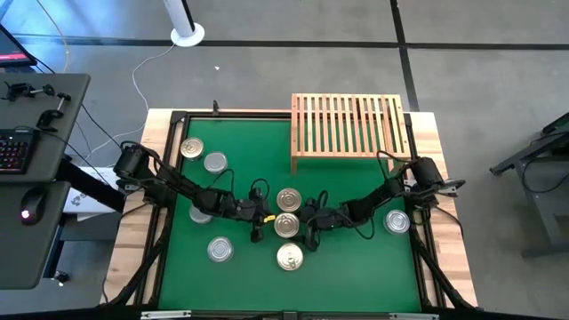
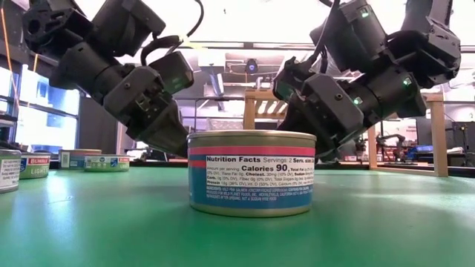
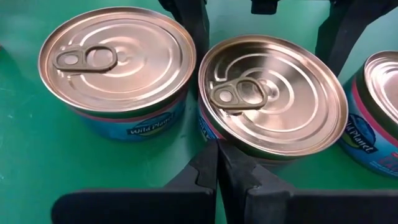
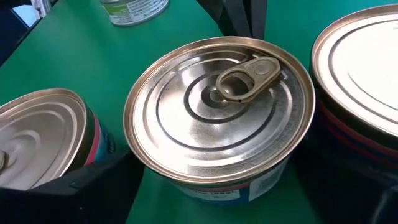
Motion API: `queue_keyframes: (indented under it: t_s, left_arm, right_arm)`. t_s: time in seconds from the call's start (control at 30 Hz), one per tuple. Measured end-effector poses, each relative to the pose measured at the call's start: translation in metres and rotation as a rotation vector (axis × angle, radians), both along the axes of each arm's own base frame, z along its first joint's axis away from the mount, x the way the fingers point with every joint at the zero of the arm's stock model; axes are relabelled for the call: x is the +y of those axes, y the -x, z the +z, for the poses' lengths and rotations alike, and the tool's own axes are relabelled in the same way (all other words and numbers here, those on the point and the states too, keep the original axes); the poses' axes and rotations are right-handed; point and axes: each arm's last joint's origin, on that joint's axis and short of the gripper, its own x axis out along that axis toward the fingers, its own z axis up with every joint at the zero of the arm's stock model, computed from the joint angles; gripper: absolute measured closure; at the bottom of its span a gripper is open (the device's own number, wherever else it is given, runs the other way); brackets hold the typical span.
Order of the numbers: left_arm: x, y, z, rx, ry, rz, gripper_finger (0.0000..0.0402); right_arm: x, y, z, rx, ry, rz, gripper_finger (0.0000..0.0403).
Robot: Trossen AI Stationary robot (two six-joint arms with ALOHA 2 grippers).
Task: Stack canned seafood by type on shelf
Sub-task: Put the blue pink tuna can on the shelf
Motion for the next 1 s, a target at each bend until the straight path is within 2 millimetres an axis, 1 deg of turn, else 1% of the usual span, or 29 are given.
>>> queue_keyframes:
  t_s: [0.23, 0.43, 0.57, 0.87, 1.0]
  left_arm:
    - [0.0, 0.0, 0.0, 0.003, 0.002, 0.002, 0.0402]
    - [0.0, 0.0, -0.001, 0.004, 0.004, -0.002, 0.0402]
    - [-0.001, 0.001, -0.001, 0.004, 0.01, -0.007, 0.0402]
    - [-0.002, 0.0, 0.0, -0.006, 0.038, -0.009, 0.0402]
    - [-0.003, 0.0, 0.0, -0.02, 0.038, -0.006, 0.0402]
  right_arm:
    - [0.004, 0.001, 0.0, -0.005, 0.03, -0.021, 0.0003]
    - [0.02, 0.007, 0.003, -0.032, 0.153, -0.056, 0.0003]
    - [0.027, 0.009, 0.006, -0.063, 0.167, -0.079, 0.0004]
    - [0.021, 0.004, 0.01, -0.12, 0.18, -0.071, 0.0004]
    - [0.019, 0.003, 0.005, -0.116, 0.182, -0.063, 0.0004]
